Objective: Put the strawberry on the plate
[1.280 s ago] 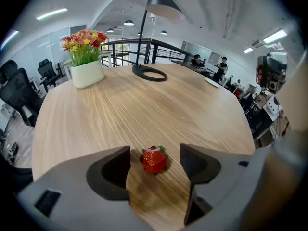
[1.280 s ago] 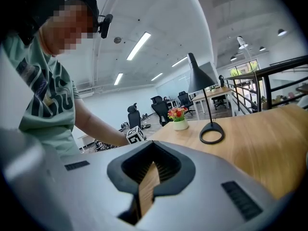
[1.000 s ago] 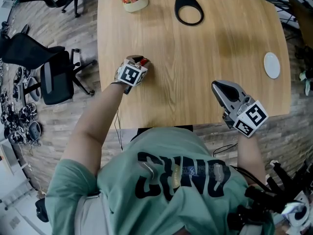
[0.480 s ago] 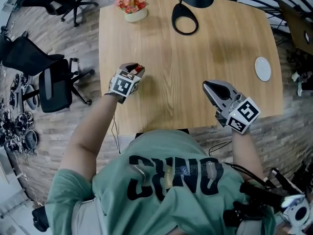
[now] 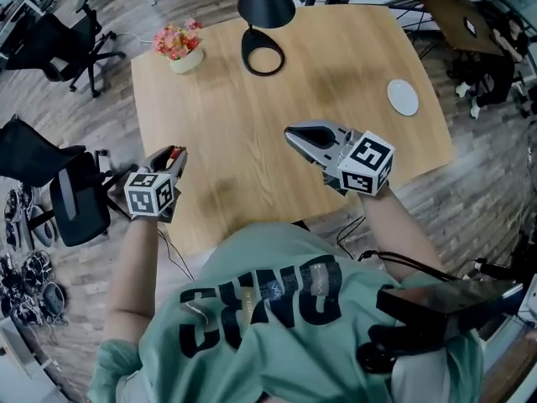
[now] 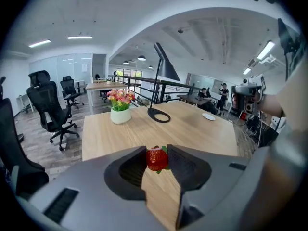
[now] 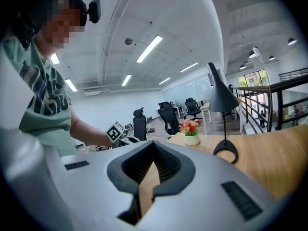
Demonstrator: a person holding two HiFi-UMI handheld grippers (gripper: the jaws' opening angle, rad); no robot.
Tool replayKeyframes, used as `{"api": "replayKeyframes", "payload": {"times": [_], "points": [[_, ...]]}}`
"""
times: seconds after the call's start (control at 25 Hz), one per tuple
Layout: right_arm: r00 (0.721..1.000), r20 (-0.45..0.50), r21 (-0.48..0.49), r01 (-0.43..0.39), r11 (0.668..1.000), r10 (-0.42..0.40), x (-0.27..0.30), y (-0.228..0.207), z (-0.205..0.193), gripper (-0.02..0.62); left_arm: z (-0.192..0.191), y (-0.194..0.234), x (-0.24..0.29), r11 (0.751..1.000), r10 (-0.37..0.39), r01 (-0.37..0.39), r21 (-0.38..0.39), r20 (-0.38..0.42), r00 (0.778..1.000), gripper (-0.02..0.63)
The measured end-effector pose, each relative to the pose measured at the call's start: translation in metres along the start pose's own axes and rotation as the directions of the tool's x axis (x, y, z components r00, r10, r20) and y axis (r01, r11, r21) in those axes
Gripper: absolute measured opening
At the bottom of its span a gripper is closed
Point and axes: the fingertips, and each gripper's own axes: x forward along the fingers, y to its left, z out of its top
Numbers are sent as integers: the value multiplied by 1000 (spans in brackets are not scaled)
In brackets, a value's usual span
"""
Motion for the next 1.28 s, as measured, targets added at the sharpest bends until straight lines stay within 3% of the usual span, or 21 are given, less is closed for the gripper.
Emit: {"api": "replayKeyframes", "payload": {"times": [0.44, 1.04, 1.28], "points": [[999, 20, -45, -29, 999, 30, 26, 33, 41, 6, 52, 11, -106, 999, 13, -4, -43, 218, 976, 137], [995, 50, -140, -77, 987, 84, 49, 77, 92, 6, 84, 24, -215, 997, 56, -33, -63, 425, 903, 137], [991, 82, -167, -93, 982, 107, 54, 99, 110, 6, 84, 18, -250, 998, 38, -8, -63, 488, 872, 137]]}}
